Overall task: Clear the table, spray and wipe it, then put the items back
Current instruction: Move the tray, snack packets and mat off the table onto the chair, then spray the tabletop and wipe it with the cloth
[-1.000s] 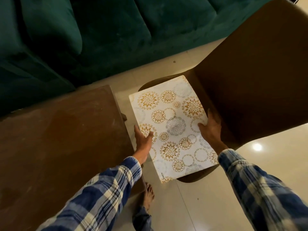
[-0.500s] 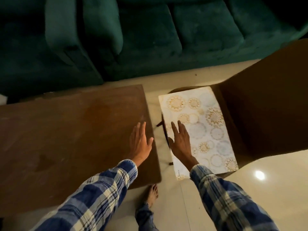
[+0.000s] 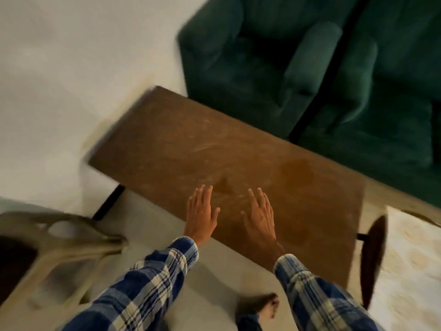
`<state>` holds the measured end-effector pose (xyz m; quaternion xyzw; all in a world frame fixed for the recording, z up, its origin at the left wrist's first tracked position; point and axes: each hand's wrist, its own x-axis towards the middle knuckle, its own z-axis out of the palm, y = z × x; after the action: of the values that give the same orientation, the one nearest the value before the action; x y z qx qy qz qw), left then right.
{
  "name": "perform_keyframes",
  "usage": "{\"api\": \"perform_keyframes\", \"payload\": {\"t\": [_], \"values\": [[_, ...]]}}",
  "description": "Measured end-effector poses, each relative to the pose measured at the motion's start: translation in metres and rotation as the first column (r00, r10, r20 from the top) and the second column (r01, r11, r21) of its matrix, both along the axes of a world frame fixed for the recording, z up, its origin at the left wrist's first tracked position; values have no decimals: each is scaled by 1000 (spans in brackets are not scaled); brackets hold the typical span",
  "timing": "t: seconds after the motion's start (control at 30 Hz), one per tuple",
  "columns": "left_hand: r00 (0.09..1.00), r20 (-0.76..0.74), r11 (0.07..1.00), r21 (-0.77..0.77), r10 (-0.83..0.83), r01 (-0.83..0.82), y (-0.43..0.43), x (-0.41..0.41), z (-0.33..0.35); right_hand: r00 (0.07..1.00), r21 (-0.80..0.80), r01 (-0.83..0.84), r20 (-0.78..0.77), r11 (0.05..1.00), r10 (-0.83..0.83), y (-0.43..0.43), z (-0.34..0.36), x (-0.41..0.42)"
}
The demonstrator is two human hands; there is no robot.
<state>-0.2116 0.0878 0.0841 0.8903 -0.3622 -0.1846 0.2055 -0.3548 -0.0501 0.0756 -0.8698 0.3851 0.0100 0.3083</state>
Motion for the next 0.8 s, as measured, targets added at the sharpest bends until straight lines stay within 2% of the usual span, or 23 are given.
{"api": "perform_keyframes", "payload": {"t": [0.2,0.3,0.37,0.43,0.53,0.63,0.7,0.73,0.8], "values": [[942,-10,941,-48,336,-336,197,108,-1,951,25,-307,27,951,307,159,5,166],[851,-22,848,-74,524,-524,298,138,3,870,36,-491,61,870,489,250,11,238],[782,-20,778,-93,623,-622,347,146,7,832,52,-552,98,832,545,298,16,272],[689,-17,682,-123,725,-721,398,151,6,783,67,-620,127,782,609,350,14,302],[494,-73,482,-134,866,-866,467,151,-4,705,103,-708,150,698,693,417,5,334],[217,-145,185,-206,965,-961,524,144,-18,604,144,-797,176,587,777,481,-7,359],[56,-167,6,-288,984,-958,548,143,-22,550,155,-835,207,528,809,510,-14,370],[-2,-167,-56,-318,986,-947,558,145,-27,528,152,-849,212,505,823,525,-20,376],[-26,-177,-89,-354,984,-931,575,156,-34,491,132,-871,203,473,847,550,-33,391]]}}
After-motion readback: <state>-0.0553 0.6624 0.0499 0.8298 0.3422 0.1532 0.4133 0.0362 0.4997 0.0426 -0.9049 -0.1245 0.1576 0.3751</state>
